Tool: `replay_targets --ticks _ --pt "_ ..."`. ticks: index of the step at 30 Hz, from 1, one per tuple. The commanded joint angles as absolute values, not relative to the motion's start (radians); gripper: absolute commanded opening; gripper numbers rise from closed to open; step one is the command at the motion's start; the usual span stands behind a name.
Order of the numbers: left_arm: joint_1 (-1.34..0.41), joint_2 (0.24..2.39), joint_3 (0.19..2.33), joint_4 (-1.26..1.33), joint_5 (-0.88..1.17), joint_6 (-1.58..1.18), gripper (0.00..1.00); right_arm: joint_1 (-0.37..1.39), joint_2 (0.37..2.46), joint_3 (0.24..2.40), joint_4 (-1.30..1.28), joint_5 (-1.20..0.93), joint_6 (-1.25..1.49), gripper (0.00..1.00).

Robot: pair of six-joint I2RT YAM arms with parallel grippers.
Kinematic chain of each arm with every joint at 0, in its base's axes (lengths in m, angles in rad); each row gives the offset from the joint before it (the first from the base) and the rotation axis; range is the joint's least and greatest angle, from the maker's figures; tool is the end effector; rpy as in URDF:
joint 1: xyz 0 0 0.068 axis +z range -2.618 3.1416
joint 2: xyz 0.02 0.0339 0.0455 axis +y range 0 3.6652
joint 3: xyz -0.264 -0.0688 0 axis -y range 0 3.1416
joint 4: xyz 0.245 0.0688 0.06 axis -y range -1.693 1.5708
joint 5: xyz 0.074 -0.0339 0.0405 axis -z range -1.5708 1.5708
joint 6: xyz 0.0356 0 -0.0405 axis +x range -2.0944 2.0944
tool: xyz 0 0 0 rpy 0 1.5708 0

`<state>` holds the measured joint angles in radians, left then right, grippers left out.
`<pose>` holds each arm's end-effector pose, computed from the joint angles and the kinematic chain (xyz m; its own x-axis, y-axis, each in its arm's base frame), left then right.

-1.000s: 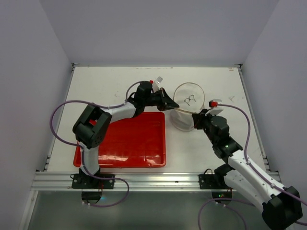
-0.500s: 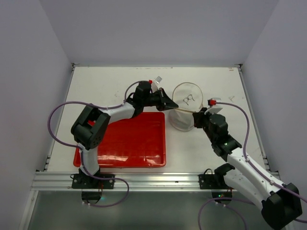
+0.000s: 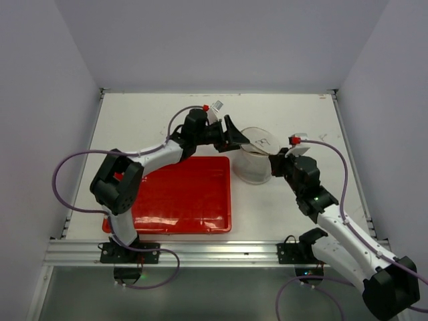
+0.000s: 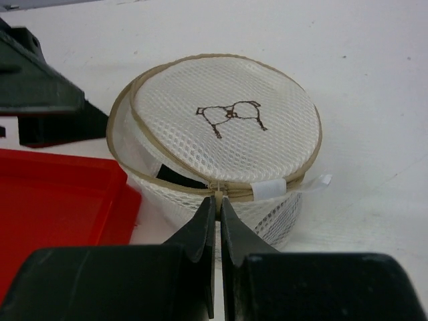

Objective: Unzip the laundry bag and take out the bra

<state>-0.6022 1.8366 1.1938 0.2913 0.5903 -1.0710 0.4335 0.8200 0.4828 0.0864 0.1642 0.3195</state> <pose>0.3338 -0.2535 0.2337 -0.9270 -0.2476 -0.2817 0.1829 0.3574 -0.9159 0.1809 0.0773 0.2550 -0.2989 0.2031 -0.9324 -0.1863 0.9459 0.2658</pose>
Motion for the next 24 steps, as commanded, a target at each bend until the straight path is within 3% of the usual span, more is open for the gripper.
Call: replay_targets --ticks 1,7,14,19,24 --pt "-0.571 1.773 1.290 0.128 0.535 -0.936 0.73 0.434 0.770 0.442 0.126 0.112 0.285 0.00" --pt "-0.545 1.812 1.345 0.031 0.528 -0.865 0.75 0.434 0.739 0.440 0.106 0.087 0.252 0.00" --pt "-0.546 1.802 1.324 0.023 0.498 -0.824 0.71 0.433 0.747 0.474 0.011 0.149 0.354 0.38" --pt "-0.551 1.786 1.345 -0.059 0.440 -0.735 0.68 0.433 0.692 0.431 -0.028 0.103 0.469 0.52" --pt "-0.574 1.808 1.397 -0.156 0.417 -0.667 0.68 0.433 0.629 0.449 -0.093 0.115 0.482 0.52"
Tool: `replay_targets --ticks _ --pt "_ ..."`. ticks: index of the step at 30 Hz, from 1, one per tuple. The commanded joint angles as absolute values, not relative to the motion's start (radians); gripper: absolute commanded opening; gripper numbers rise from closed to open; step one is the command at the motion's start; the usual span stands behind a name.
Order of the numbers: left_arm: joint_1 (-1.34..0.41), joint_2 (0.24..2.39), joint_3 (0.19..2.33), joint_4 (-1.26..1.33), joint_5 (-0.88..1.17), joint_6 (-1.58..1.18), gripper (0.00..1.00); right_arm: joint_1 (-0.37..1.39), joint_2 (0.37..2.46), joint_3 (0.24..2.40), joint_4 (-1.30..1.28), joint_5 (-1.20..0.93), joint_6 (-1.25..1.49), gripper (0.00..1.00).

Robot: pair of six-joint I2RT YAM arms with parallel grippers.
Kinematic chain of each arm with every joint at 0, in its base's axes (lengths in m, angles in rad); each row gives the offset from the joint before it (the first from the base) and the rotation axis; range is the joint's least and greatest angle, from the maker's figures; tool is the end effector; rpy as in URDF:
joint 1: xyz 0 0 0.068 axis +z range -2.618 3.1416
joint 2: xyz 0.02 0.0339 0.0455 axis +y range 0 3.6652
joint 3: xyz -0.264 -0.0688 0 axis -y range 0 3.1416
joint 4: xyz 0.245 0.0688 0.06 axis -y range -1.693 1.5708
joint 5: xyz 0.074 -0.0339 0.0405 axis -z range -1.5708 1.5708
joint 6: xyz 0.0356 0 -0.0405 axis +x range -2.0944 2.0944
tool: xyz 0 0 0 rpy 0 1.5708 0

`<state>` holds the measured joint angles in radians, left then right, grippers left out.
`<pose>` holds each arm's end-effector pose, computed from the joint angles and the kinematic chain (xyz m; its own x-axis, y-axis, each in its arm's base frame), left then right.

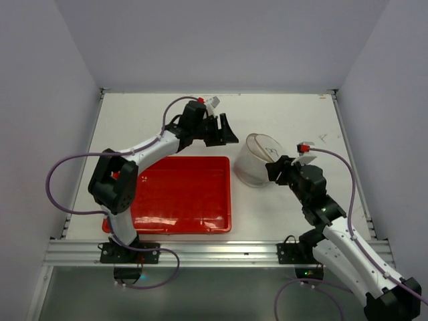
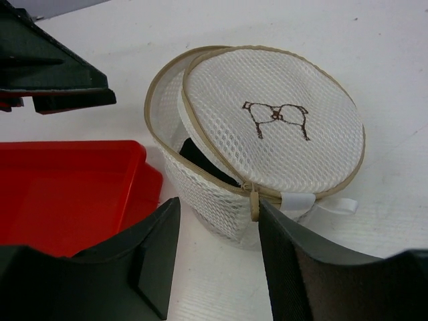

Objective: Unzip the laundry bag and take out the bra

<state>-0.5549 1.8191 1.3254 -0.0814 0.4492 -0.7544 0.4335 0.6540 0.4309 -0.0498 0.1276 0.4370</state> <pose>0.3472 -0.2334 0.2484 -0.8740 -0.1840 -0.4497 0.2549 0.6143 -0.7468 0.1543 0.0664 0.2490 -0.3509 0.3002 -0.8870 -0.1732 0.9101 0.3765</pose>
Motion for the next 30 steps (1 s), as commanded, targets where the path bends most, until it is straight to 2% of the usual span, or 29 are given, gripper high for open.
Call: replay_targets --ticks 1,4,10,19,24,27,28,30 --pt "-0.584 1.816 1.425 -0.172 0.413 -0.658 0.68 0.434 0.629 0.468 -0.097 0.107 0.485 0.52" --pt "-0.603 1.862 1.498 -0.251 0.368 -0.614 0.68 0.434 0.666 0.532 -0.118 0.107 0.483 0.50" --pt "-0.617 1.916 1.551 -0.252 0.351 -0.621 0.68 0.434 0.744 0.681 -0.270 0.201 0.460 0.50" --pt "-0.658 1.971 1.577 -0.250 0.356 -0.621 0.68 0.434 0.745 0.687 -0.305 0.212 0.457 0.51" --pt "-0.669 1.994 1.582 -0.238 0.374 -0.634 0.67 0.433 0.850 0.741 -0.261 0.218 0.414 0.51" --pt "-0.673 1.993 1.578 -0.233 0.368 -0.641 0.64 0.434 0.940 0.802 -0.229 0.218 0.385 0.51" --pt "-0.678 1.990 1.568 -0.229 0.362 -0.650 0.56 0.433 1.028 0.866 -0.227 0.233 0.352 0.51" --pt "-0.681 1.979 1.559 -0.216 0.361 -0.653 0.56 0.431 1.058 0.882 -0.235 0.241 0.342 0.50"
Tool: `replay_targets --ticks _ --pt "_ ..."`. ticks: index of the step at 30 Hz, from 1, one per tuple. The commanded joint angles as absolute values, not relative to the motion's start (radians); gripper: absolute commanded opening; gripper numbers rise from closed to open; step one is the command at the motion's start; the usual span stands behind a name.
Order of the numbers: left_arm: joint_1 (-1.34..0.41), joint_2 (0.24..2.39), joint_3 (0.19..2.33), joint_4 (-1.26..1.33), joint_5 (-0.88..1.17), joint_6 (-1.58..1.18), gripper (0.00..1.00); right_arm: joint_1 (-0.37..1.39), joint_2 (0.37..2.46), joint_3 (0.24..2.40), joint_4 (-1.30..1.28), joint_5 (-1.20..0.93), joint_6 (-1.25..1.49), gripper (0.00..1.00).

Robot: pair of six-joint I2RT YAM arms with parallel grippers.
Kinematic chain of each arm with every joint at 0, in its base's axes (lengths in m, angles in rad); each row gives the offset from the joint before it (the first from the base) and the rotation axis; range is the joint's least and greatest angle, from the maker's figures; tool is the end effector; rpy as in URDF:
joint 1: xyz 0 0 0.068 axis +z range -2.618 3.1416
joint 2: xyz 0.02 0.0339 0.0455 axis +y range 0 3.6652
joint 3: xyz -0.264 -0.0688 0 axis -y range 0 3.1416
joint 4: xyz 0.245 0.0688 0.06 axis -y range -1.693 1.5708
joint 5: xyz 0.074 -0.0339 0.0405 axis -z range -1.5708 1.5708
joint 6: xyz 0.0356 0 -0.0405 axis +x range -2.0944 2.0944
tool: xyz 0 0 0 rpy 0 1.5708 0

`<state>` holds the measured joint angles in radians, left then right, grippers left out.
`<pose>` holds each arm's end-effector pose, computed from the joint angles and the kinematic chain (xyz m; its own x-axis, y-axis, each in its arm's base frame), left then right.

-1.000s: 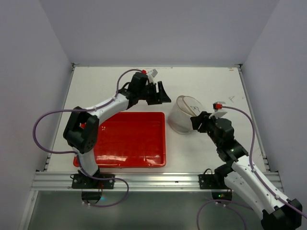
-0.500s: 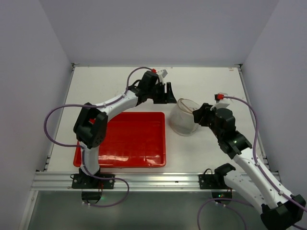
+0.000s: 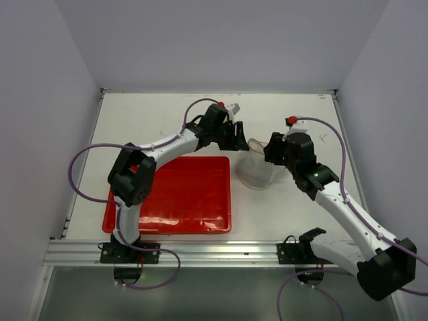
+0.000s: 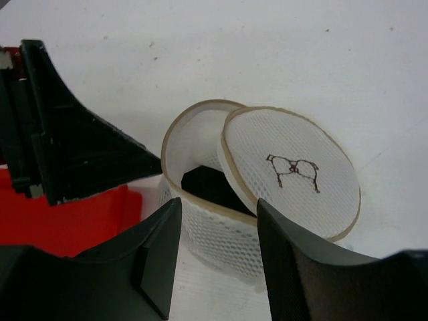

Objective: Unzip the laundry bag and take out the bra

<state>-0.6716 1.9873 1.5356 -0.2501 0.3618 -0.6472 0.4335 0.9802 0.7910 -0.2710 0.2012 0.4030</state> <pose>0.3486 -0.2932 0.2327 -0.8817 -0.0196 -0.4715 0.3284 0.6921 -0.6428 0.2049 0.0870 0.2973 -0.4684 0.2066 -0.8590 -0.0711 0.9603 0.2697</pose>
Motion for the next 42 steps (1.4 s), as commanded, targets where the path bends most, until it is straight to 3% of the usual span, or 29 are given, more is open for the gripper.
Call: replay_targets --ticks 1,11,19,31,42 --pt "-0.681 1.971 1.540 -0.210 0.359 -0.657 0.55 0.428 1.113 0.903 -0.235 0.265 0.328 0.51" --pt "-0.683 1.870 1.477 -0.186 0.301 -0.669 0.58 0.308 1.377 1.083 -0.360 0.055 0.250 0.54" --pt "-0.669 1.773 1.384 -0.132 0.256 -0.687 0.60 0.307 1.416 1.129 -0.436 -0.074 0.195 0.60" --pt "-0.655 1.720 1.310 -0.072 0.290 -0.704 0.60 0.342 1.420 1.127 -0.505 -0.023 0.160 0.58" --pt "-0.646 1.690 1.292 -0.063 0.296 -0.710 0.60 0.383 1.473 1.134 -0.537 0.231 0.152 0.53"
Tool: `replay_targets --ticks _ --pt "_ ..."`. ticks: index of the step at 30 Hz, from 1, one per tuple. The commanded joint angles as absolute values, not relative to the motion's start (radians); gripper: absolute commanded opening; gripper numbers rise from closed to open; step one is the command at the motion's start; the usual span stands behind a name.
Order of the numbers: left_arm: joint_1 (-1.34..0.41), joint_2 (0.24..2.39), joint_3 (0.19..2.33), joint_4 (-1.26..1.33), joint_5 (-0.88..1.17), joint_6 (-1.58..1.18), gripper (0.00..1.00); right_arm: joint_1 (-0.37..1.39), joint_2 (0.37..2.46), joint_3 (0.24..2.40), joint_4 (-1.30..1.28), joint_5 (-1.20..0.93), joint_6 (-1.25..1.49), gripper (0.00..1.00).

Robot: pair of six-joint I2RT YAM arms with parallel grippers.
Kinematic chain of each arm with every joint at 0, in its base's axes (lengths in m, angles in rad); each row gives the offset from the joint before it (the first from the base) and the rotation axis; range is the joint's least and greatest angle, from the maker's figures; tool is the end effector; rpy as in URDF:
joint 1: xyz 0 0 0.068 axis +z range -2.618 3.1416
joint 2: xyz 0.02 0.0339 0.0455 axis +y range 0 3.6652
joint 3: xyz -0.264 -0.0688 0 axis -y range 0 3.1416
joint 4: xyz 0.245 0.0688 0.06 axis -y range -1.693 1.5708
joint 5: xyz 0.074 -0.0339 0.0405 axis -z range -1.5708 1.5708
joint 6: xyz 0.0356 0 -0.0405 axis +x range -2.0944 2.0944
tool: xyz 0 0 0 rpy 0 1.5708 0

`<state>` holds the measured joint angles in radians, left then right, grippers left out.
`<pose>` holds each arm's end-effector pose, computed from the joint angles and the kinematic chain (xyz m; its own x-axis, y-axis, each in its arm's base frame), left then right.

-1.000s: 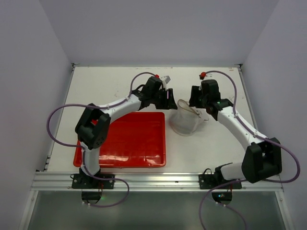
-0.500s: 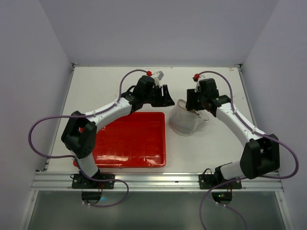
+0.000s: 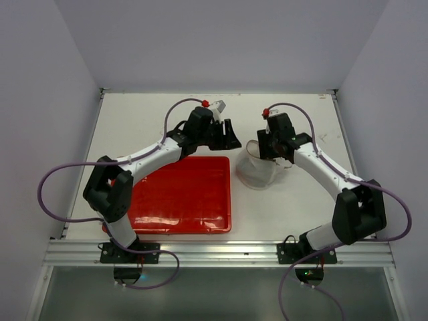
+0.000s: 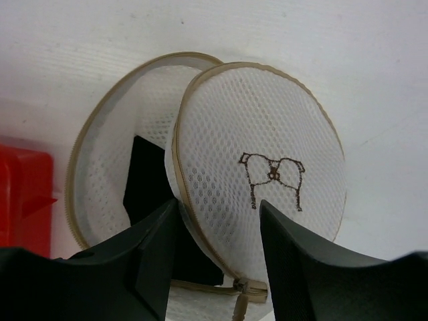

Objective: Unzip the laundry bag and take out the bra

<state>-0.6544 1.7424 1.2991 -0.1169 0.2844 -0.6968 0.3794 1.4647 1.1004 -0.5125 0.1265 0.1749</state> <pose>0.3143 -0.2537 0.2653 -0.8193 -0.1478 -0.5540 0.3221 0.6806 -0.6580 0.2917 0.1115 0.2608 -0.7540 -0.1148 -0.6467 -0.1637 0.9864 0.0158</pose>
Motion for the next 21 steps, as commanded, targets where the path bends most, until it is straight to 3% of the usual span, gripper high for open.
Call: replay_targets --ticks 1,7,10,11,14,21 --pt "-0.646 1.690 1.290 -0.061 0.298 -0.710 0.60 0.385 1.476 1.137 -0.540 0.248 0.152 0.53" --pt "-0.644 1.689 1.287 -0.057 0.302 -0.715 0.60 0.397 1.489 1.131 -0.525 0.268 0.135 0.43" --pt "-0.643 1.689 1.287 -0.054 0.301 -0.715 0.60 0.397 1.496 1.121 -0.509 0.273 0.135 0.29" --pt "-0.641 1.690 1.289 -0.054 0.301 -0.715 0.60 0.399 1.497 1.123 -0.505 0.273 0.138 0.19" --pt "-0.629 1.706 1.290 -0.040 0.334 -0.727 0.61 0.399 1.506 1.166 -0.497 0.281 0.130 0.04" --pt "-0.601 1.744 1.338 -0.066 0.365 -0.732 0.63 0.413 1.473 1.172 -0.336 0.232 0.008 0.00"
